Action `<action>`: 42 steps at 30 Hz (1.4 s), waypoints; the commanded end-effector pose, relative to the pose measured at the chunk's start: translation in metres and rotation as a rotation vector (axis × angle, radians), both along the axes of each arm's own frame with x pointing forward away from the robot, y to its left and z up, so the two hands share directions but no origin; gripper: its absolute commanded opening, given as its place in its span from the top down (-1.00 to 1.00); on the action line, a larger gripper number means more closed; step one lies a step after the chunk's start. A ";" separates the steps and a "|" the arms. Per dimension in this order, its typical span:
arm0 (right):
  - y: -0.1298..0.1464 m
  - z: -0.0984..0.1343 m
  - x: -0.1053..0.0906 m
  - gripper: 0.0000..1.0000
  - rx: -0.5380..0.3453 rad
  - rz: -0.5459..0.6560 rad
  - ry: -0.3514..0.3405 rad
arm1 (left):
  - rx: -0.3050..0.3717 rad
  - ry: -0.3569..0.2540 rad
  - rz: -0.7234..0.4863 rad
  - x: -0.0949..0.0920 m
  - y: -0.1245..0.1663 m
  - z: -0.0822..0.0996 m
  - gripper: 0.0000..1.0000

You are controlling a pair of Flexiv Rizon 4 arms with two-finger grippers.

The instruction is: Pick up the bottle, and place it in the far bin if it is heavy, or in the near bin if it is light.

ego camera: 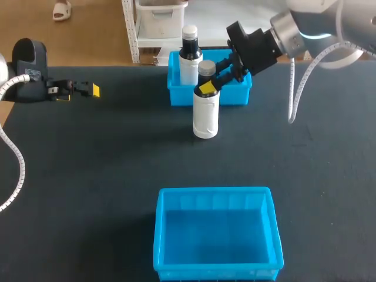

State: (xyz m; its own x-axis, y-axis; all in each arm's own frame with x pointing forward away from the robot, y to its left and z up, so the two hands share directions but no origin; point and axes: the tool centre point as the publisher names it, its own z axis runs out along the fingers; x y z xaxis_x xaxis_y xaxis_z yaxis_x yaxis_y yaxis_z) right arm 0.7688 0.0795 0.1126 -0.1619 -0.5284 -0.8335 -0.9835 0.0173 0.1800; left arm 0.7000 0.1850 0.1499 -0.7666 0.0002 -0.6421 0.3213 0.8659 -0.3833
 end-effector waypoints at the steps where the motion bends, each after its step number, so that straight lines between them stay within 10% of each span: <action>1: 0.002 -0.002 0.001 0.12 -0.001 0.005 -0.001 | 0.000 0.000 0.000 0.000 0.000 0.000 -1.00; 17: 0.003 -0.002 -0.007 0.29 0.002 0.007 0.006 | 0.000 0.000 0.000 0.000 0.000 0.000 -1.00; 25: 0.003 -0.003 -0.015 1.00 0.007 0.006 0.015 | 0.000 0.000 0.000 0.000 0.000 0.000 -1.00; 42: -0.003 0.012 -0.022 1.00 0.012 -0.007 -0.015 | 0.000 0.000 0.000 0.000 0.000 0.000 -1.00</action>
State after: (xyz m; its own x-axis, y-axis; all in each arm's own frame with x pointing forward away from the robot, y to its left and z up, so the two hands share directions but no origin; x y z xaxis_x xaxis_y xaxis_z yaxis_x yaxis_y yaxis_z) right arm 0.7555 0.0801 0.1178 -0.1550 -0.5166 -0.8421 -0.9845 0.0096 0.1754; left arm 0.7000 0.1850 0.1499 -0.7666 0.0002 -0.6421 0.3213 0.8660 -0.3833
